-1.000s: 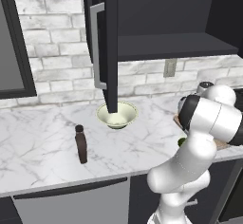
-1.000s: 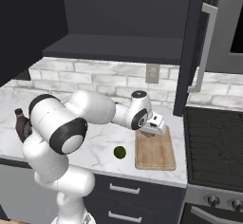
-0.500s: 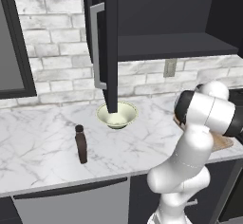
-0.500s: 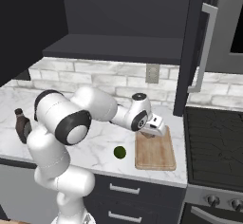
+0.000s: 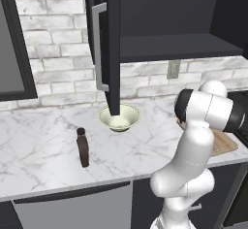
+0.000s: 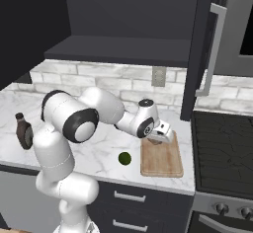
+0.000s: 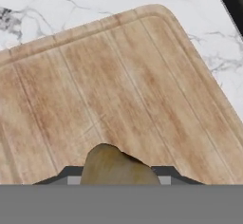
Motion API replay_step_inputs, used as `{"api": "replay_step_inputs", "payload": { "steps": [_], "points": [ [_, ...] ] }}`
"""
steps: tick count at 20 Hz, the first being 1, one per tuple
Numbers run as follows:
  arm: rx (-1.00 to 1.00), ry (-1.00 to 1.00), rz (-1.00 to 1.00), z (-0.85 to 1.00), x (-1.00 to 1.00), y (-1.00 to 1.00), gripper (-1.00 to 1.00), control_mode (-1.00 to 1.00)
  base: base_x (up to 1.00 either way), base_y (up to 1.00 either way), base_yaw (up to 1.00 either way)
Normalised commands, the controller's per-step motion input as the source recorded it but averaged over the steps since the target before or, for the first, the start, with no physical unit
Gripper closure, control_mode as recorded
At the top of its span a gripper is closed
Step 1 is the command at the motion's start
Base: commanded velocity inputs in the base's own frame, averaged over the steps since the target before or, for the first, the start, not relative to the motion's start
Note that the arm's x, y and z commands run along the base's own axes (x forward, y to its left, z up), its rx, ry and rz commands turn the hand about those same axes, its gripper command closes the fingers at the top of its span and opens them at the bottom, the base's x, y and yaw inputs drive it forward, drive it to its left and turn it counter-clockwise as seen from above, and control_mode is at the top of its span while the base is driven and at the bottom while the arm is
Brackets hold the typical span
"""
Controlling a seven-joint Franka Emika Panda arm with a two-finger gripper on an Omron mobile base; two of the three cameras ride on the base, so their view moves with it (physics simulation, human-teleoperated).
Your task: Open the cabinet. Place the bowl and condiment on the counter. Then place the lime and garlic on the cutting board.
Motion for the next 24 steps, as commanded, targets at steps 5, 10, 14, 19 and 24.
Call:
{"api": "replay_step_inputs", "payload": {
  "steps": [5, 10, 14, 19, 24],
  "points": [
    [0.00, 0.00, 0.00, -0.12, 0.05, -0.09, 1.00, -1.00, 0.00, 0.00, 0.00],
    [0.00, 0.00, 0.00, -0.10, 0.00, -0.11, 1.00, -1.00, 0.00, 0.00, 0.00],
    [0.00, 0.00, 0.00, -0.10, 0.00, -0.10, 1.00, -1.00, 0.00, 0.00, 0.00],
    [0.00, 0.00, 0.00, -0.12, 0.00, -0.06, 1.00, -1.00, 0.00, 0.00, 0.00],
    [0.00, -0.04, 0.00, -0.01, -0.01, -0.01, -1.00, -1.00, 0.00, 0.00, 0.00]
  ]
}}
